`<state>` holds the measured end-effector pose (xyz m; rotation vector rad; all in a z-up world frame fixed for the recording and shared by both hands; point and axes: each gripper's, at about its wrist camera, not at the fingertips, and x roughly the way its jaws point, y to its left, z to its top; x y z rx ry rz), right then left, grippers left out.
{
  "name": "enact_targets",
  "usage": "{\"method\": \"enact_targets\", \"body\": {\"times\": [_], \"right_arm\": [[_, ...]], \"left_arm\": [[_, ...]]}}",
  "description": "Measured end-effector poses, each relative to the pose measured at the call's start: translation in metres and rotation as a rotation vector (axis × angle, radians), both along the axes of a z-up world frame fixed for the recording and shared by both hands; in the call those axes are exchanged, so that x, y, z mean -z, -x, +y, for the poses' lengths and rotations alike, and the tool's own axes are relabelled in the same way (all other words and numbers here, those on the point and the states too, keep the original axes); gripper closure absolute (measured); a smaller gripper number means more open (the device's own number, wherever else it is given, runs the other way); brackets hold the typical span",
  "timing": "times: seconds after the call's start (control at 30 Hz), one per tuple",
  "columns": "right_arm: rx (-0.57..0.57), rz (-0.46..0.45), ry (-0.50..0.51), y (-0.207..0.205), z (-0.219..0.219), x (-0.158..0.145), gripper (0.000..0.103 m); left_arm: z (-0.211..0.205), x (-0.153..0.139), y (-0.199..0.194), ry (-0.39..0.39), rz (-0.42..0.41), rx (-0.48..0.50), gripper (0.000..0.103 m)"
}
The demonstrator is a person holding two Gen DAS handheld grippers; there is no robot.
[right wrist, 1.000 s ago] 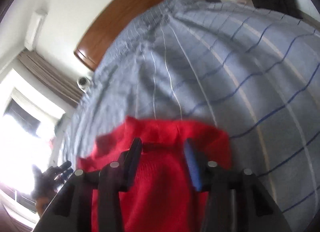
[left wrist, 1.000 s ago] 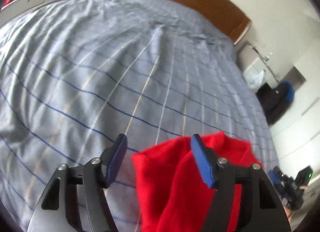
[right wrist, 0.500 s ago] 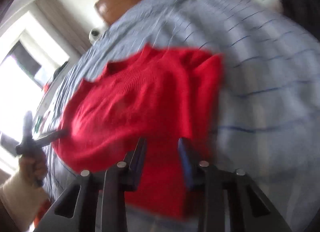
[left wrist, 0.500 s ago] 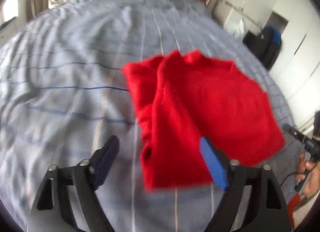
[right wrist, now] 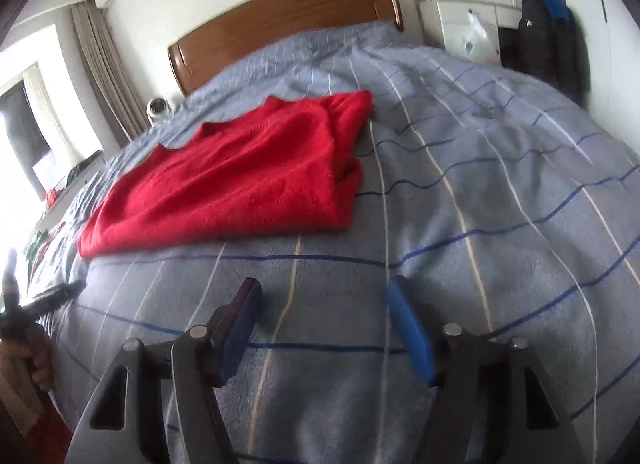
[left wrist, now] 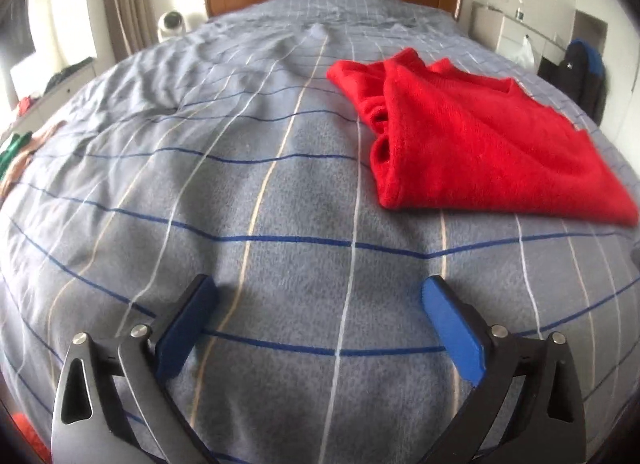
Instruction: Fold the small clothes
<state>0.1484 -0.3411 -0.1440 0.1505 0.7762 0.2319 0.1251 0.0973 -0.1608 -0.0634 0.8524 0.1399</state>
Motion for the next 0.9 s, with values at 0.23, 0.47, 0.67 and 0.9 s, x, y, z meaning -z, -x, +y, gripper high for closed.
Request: {"method": "enact_targets", "body": {"times": [0.23, 0.47, 0.67, 0.9], "right_arm": [[-0.009, -0.037, 0.034, 0.004, 0.008, 0.003, 0.032], [-0.009, -0.04, 0.044, 0.002, 0.013, 0.004, 0.031], [-0.009, -0.041, 0.045, 0.002, 0.014, 0.004, 0.031], [-0.011, -0.044, 0.048, 0.002, 0.015, 0.002, 0.03]], "left_arm": [[0.0, -0.001, 0.01, 0.005, -0.011, 0.01, 0.001], [-0.002, 0.0, 0.01, -0.002, -0.021, 0.01, 0.001], [-0.004, 0.001, 0.013, -0.014, -0.038, 0.01, 0.001], [0.001, -0.005, 0.018, 0.01, -0.032, 0.0, 0.001]]}}
